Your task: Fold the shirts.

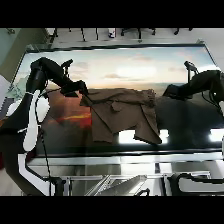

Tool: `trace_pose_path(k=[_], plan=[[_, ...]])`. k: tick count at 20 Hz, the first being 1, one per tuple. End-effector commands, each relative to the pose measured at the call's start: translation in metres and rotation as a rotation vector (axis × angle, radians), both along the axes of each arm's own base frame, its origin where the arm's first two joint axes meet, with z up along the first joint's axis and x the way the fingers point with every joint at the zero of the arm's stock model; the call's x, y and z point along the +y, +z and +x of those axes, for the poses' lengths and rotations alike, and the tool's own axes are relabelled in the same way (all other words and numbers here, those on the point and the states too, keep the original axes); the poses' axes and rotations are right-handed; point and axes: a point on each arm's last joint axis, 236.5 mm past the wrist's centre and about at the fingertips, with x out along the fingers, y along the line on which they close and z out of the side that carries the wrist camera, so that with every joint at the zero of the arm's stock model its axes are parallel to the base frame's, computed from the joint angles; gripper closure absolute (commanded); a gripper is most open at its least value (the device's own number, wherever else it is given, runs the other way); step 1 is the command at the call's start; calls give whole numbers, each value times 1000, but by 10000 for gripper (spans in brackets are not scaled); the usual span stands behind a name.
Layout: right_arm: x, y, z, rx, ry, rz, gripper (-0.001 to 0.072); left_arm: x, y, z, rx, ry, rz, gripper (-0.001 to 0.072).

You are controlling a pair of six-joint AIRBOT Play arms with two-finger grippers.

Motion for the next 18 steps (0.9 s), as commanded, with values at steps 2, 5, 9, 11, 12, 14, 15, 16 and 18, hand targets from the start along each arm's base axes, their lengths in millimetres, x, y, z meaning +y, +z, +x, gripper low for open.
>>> trace_pose_path(k=[2, 5, 9, 11, 12, 14, 15, 16, 18], plan=[[10, -38, -61, 147, 135, 126, 137, -9, -28, -90, 151, -32, 34, 7], [14, -66, -72, 175, 142, 139, 136, -18, -74, -151, 222, -33, 53, 7], [37, -76, -63, 177, 141, 268, 135, -37, -120, -183, 225, -1, 33, 8], [50, -78, -56, 168, 131, 334, 135, -59, -124, -177, 177, 23, -48, 8], [51, -83, -55, 170, 130, 328, 135, -61, -129, -176, 172, 22, -43, 8], [56, -92, -54, 182, 135, 325, 135, -62, -142, -181, 204, 12, -27, 8], [59, -95, -55, 191, 140, 327, 135, -63, -148, -183, 224, 16, -26, 12], [61, -98, -55, 195, 144, 325, 136, -65, -149, -184, 229, 11, -38, 185], [68, -102, -56, 207, 159, 326, 137, -66, -146, -183, 211, -5, -46, 652]])
